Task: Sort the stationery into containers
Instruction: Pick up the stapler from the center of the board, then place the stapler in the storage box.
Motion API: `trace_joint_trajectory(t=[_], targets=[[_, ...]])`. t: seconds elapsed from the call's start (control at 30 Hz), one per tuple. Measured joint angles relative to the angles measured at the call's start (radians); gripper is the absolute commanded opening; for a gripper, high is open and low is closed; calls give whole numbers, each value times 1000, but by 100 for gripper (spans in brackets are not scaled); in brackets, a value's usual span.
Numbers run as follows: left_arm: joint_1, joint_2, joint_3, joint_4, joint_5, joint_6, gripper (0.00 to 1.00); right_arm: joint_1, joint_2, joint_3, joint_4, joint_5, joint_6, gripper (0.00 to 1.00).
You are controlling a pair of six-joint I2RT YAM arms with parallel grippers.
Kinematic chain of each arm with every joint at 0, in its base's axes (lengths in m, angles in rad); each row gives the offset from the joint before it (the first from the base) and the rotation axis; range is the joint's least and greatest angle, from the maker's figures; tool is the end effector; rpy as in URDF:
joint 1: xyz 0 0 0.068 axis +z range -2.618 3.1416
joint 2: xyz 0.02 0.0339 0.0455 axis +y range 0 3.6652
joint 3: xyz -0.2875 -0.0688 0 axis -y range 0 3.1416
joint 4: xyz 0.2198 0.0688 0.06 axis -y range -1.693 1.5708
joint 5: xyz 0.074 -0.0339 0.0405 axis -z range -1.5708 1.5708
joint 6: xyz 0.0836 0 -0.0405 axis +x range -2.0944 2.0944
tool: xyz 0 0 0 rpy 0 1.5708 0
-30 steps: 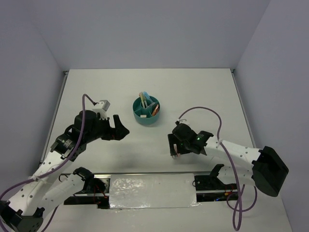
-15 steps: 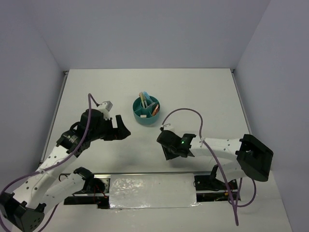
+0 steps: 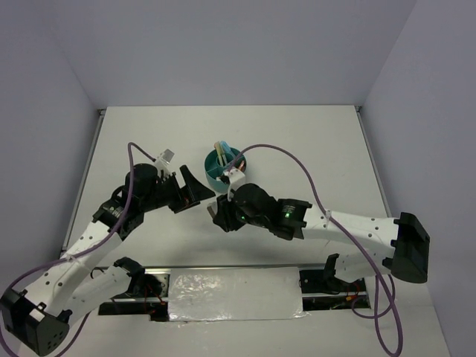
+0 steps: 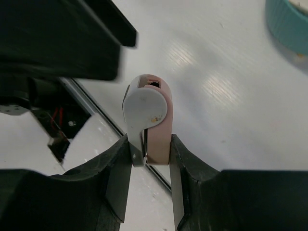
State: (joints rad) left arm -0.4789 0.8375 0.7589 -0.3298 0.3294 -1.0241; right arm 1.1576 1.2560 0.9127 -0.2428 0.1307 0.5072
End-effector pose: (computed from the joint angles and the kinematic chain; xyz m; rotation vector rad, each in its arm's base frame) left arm 0.1579 -0.1124 0.3089 -0.3587 2.1698 -1.2460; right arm 0.1260 0.2602 0.2826 -0.6488 2.1734 0.7994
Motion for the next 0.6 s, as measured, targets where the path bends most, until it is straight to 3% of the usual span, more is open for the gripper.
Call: trace_joint_trajectory(t=[0.17, 0.23, 0.3, 0.33, 0.37, 0.4, 0.43, 0.47, 0.53, 0.57, 0.6], targets=[[0, 20, 0, -8, 9, -8, 82, 5, 31, 97, 10, -8, -27, 18], [0, 24, 0, -9, 11, -12, 70, 5, 47, 126, 11, -11, -34, 18], [0, 24, 0, -5, 21, -27, 46, 5, 67, 151, 6, -13, -37, 18], [0, 23, 0, 8, 28, -32, 24, 5, 78, 163, -5, -13, -37, 19], [0, 23, 0, 18, 33, -30, 24, 6, 90, 171, -11, -13, -37, 19], [0, 23, -1, 15, 32, -19, 5, 6, 100, 181, -23, -13, -36, 23], [1, 26, -1, 15, 34, -19, 0, 6, 107, 190, -32, -13, -33, 27], [3, 30, -1, 16, 34, -18, 0, 7, 112, 198, -41, -10, -31, 32], [4, 41, 3, 13, 35, -9, 0, 7, 119, 211, -63, -2, -23, 71], [3, 50, 11, 3, 36, 0, 0, 6, 122, 213, -70, 6, -17, 99], [3, 61, 24, -16, 27, 15, 0, 6, 124, 213, -73, 13, -8, 100]])
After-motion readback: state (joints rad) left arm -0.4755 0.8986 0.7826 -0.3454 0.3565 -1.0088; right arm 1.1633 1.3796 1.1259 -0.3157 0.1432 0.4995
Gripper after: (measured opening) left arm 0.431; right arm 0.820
